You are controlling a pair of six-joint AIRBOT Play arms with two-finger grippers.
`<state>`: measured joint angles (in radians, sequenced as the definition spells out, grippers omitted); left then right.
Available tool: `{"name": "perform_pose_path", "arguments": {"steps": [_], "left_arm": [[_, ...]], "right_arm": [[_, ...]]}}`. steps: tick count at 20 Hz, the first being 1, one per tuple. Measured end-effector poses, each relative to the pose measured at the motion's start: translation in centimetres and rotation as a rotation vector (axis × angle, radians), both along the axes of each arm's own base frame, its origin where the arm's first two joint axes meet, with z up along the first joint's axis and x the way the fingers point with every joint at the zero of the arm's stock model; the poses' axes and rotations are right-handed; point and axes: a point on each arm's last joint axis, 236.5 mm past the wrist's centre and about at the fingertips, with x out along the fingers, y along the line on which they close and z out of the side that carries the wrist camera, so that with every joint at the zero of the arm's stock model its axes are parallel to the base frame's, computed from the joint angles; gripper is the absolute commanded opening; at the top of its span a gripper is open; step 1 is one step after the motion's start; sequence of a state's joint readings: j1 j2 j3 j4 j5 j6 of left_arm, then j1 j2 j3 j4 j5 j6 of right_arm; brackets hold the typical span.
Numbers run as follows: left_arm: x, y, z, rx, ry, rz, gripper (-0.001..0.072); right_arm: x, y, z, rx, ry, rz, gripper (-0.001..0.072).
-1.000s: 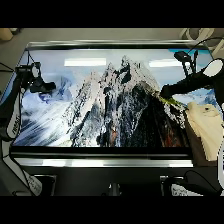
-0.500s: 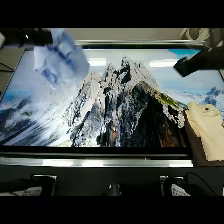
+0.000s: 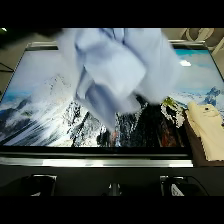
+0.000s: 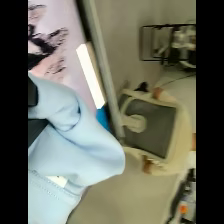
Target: Fold the shirts.
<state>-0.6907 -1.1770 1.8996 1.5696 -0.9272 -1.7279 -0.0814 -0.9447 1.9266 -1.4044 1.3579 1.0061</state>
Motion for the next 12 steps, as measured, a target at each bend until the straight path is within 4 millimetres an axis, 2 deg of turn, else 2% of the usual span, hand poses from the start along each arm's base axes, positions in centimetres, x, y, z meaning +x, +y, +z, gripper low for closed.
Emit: {"name": "perform_pose_path", "arguments": {"steps": [1, 2, 4, 6, 7, 8, 9, 10, 11, 12], "left_arm": [[0.2, -1.0, -3.9, 0.053, 0.088, -0.012, 0.0027], [0.1, -2.0, -8.6, 0.110, 0.193, -0.022, 0.0027], [-0.2, -3.3, -17.4, 0.197, 0.372, -0.030, 0.0027], [-1.7, -4.8, -26.8, 0.258, 0.558, -0.052, 0.0027], [-2.8, -5.4, -30.7, 0.275, 0.645, -0.063, 0.0027], [-4.0, -5.9, -34.4, 0.280, 0.742, -0.071, 0.0059], [-5.1, -6.4, -37.0, 0.273, 0.822, -0.078, 0.0236], [-6.1, -7.0, -38.6, 0.252, 0.889, -0.092, 0.0458], [-6.6, -7.6, -39.3, 0.228, 0.931, -0.107, 0.0557], [-6.6, -7.9, -39.1, 0.200, 0.954, -0.118, 0.0557]], "right_arm": [[-0.5, -0.1, -1.3, -0.005, 0.061, -0.003, 0.0615], [-0.9, -0.2, -3.1, -0.012, 0.141, -0.004, 0.0614], [-0.8, -0.3, -6.5, -0.011, 0.288, 0.004, 0.0614], [0.3, -0.1, -10.2, 0.005, 0.424, 0.015, 0.0614], [1.0, 0.0, -12.0, 0.014, 0.486, 0.024, 0.0614], [1.8, 0.2, -14.0, 0.024, 0.546, 0.032, 0.0608], [2.6, 0.3, -16.3, 0.038, 0.613, 0.040, 0.0591], [3.1, 0.6, -18.4, 0.052, 0.673, 0.050, 0.0567], [3.7, 0.9, -20.4, 0.071, 0.728, 0.061, 0.0565], [4.0, 1.4, -22.2, 0.093, 0.775, 0.077, 0.0565]]}}
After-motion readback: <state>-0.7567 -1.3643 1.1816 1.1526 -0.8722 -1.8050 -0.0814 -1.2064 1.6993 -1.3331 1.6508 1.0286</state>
